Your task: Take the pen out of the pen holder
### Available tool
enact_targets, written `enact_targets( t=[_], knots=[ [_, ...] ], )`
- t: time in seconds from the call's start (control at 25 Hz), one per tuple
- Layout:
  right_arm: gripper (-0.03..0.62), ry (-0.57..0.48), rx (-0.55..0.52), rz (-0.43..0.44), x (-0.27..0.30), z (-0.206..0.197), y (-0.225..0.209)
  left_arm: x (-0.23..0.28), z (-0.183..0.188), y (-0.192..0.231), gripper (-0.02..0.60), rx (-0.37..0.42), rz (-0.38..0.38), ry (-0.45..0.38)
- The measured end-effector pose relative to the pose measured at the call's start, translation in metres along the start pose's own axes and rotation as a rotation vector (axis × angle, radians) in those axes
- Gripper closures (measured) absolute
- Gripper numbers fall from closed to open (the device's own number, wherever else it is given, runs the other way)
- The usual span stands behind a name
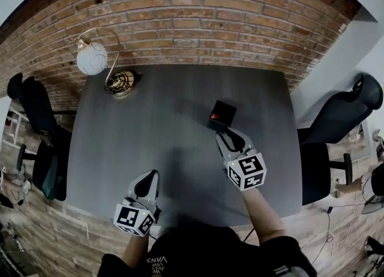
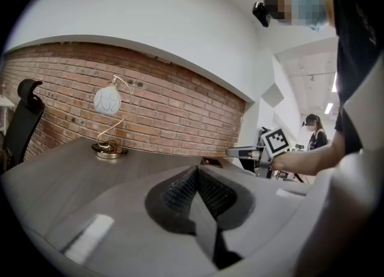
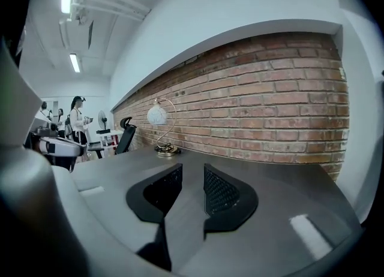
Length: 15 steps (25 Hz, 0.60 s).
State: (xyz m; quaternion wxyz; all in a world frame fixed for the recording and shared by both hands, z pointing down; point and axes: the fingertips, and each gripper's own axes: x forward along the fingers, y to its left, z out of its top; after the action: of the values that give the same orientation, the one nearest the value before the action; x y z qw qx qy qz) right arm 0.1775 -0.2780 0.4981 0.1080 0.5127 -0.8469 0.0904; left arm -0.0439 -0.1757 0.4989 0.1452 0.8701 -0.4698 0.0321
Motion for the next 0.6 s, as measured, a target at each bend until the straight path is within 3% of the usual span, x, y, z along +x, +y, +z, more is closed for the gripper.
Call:
enact_targets(
  t=[0.6],
  knots=[
    [0.505,0.094,-0.141,-0.047,0.063,-0.034,-0.023,-0.004,-0.021,0.002,0.528,-0.027,0.041,0.034]
  ],
)
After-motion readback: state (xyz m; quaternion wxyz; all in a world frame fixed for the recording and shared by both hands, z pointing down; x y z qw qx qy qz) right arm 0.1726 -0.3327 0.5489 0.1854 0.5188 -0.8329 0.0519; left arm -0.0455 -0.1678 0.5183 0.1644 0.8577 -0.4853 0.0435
